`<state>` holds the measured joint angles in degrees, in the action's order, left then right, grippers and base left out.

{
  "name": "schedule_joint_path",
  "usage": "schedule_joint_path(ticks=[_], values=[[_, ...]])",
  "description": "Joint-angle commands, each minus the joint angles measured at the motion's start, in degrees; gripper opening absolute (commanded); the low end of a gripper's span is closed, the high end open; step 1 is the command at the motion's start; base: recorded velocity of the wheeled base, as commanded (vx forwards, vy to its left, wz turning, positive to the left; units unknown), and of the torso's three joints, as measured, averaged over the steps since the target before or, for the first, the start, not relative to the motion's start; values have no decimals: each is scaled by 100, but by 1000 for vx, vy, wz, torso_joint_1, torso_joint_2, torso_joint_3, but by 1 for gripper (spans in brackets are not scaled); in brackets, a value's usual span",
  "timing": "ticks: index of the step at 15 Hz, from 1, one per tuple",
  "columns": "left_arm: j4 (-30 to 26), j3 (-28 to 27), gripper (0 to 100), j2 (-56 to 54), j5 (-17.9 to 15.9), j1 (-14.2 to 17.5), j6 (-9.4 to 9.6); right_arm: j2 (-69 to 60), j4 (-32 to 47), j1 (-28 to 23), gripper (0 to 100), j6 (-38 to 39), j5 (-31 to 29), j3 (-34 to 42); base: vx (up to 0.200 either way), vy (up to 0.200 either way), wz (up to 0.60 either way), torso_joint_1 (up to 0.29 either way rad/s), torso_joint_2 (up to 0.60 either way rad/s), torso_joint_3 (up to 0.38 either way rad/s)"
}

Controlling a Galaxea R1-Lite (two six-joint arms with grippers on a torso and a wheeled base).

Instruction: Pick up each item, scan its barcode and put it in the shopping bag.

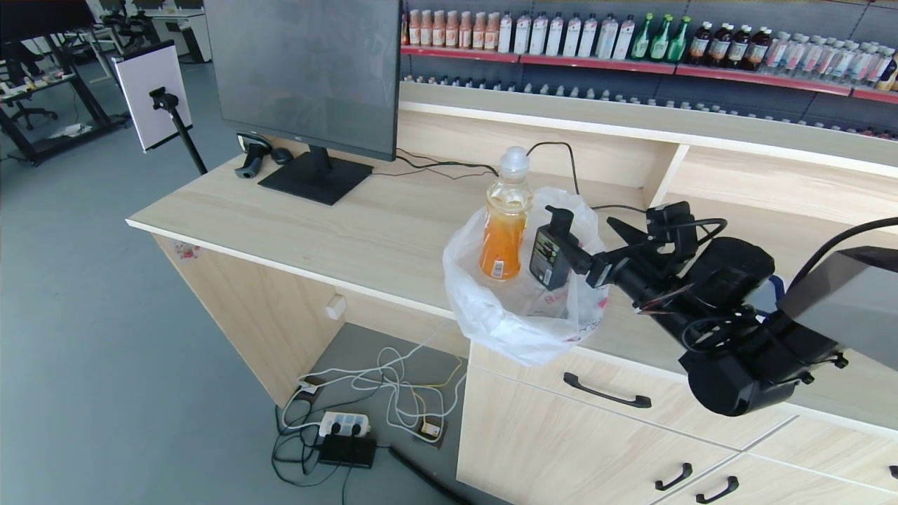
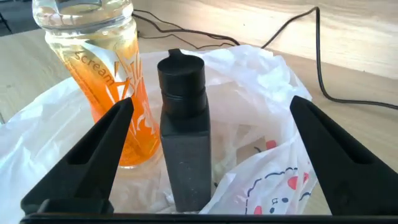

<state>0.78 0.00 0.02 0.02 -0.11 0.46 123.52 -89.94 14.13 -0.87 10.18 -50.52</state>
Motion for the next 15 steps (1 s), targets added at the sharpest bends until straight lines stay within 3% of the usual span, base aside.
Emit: schedule_joint_path(ticks=[1,10,11,15], values=[[1,0,100,-2,6,2,-11,-662,-6,-7,100,-28,2,420,0,0,0,0,0,0],[1,0,100,-2,6,2,-11,-2745,-6,-209,100,-116,2,2591,0,0,0,0,0,0],[1,0,100,-2,6,2,-11,-3264,-6,-209,100,-124,10,3364,0,0,0,0,0,0],[1,0,100,-2,6,2,-20,-4450,-6,-209,100,-116,10,4718,0,0,0,0,0,0]])
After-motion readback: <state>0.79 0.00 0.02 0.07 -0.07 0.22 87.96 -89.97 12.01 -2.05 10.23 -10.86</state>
